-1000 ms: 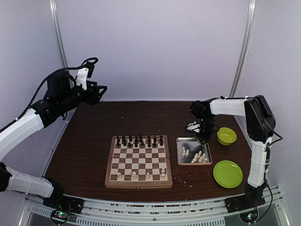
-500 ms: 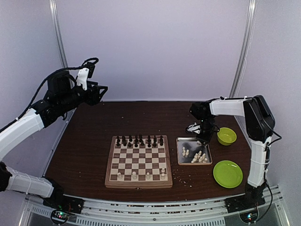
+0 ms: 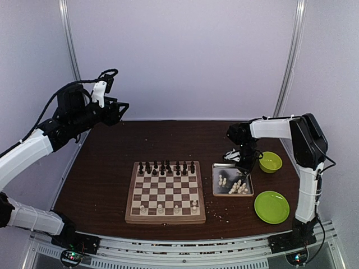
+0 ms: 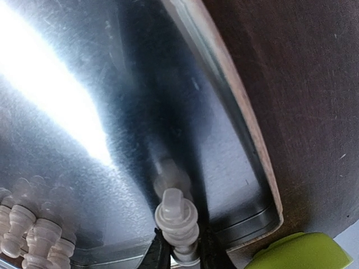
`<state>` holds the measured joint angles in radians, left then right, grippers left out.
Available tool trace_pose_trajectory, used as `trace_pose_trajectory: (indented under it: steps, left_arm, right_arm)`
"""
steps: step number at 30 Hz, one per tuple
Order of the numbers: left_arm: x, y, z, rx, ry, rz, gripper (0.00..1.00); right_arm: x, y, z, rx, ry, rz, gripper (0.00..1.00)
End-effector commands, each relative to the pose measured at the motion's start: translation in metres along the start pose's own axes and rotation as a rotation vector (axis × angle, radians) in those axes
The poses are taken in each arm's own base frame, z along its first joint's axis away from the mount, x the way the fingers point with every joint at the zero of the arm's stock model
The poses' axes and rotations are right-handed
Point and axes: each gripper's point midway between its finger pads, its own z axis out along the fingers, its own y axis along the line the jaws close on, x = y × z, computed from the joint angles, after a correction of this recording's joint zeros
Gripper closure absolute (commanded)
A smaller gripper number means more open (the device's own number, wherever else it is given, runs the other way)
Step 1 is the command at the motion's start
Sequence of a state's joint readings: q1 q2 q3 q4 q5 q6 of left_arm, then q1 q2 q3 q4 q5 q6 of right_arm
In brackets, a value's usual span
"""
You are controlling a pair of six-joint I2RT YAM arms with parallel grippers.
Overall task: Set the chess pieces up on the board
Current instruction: Pick up the queen from the storage box, then pass from the right arm to the left
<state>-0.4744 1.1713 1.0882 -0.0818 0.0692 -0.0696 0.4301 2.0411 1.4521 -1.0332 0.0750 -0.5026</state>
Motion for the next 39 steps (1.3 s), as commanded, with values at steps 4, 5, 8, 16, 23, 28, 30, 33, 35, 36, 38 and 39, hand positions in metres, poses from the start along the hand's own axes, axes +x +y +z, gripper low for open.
trace_pose_trajectory:
  steps: [4, 5, 8, 16, 23, 28, 30, 33, 35, 36, 38, 39]
  left_arm:
    - [-0.01, -0.003, 0.0, 0.015, -0.033, -0.004, 0.43]
    - [-0.009, -0.003, 0.001, 0.015, -0.031, -0.004, 0.43]
    - [-0.007, -0.005, 0.004, 0.029, -0.023, 0.001, 0.43]
    - [0.015, -0.06, 0.025, 0.278, 0.025, 0.051, 0.45]
    - [0.051, -0.155, 0.042, 0.525, 0.146, 0.118, 0.46]
    - [0.061, -0.191, 0.059, 0.627, 0.164, -0.064, 0.46]
    - [0.07, -0.204, 0.068, 0.686, 0.145, -0.174, 0.47]
    - [0.075, -0.229, 0.082, 0.782, 0.15, -0.305, 0.51]
    - [0.077, -0.247, 0.09, 0.836, 0.154, -0.333, 0.53]
    - [0.078, -0.255, 0.094, 0.853, 0.159, -0.339, 0.54]
    - [0.087, -0.271, 0.105, 0.887, 0.178, -0.354, 0.53]
    - [0.089, -0.277, 0.11, 0.907, 0.175, -0.367, 0.53]
  right_arm:
    - [0.014, 0.007, 0.005, -0.02, 0.023, -0.003, 0.91]
    - [0.012, 0.008, 0.003, -0.026, 0.009, -0.001, 0.91]
    - [0.007, 0.015, -0.01, -0.061, -0.059, 0.013, 0.92]
    - [-0.01, 0.021, -0.07, -0.094, -0.296, 0.032, 0.94]
    - [-0.023, 0.03, -0.101, -0.137, -0.46, 0.033, 0.94]
    - [-0.027, 0.044, -0.107, -0.213, -0.492, 0.005, 0.95]
    - [-0.029, 0.052, -0.115, -0.258, -0.527, -0.011, 0.95]
    - [-0.03, 0.063, -0.127, -0.314, -0.574, -0.031, 0.94]
    - [-0.029, 0.07, -0.133, -0.358, -0.592, -0.037, 0.95]
    - [-0.029, 0.075, -0.135, -0.382, -0.598, -0.041, 0.95]
    - [-0.029, 0.081, -0.139, -0.421, -0.612, -0.047, 0.94]
    - [-0.029, 0.083, -0.14, -0.438, -0.616, -0.047, 0.94]
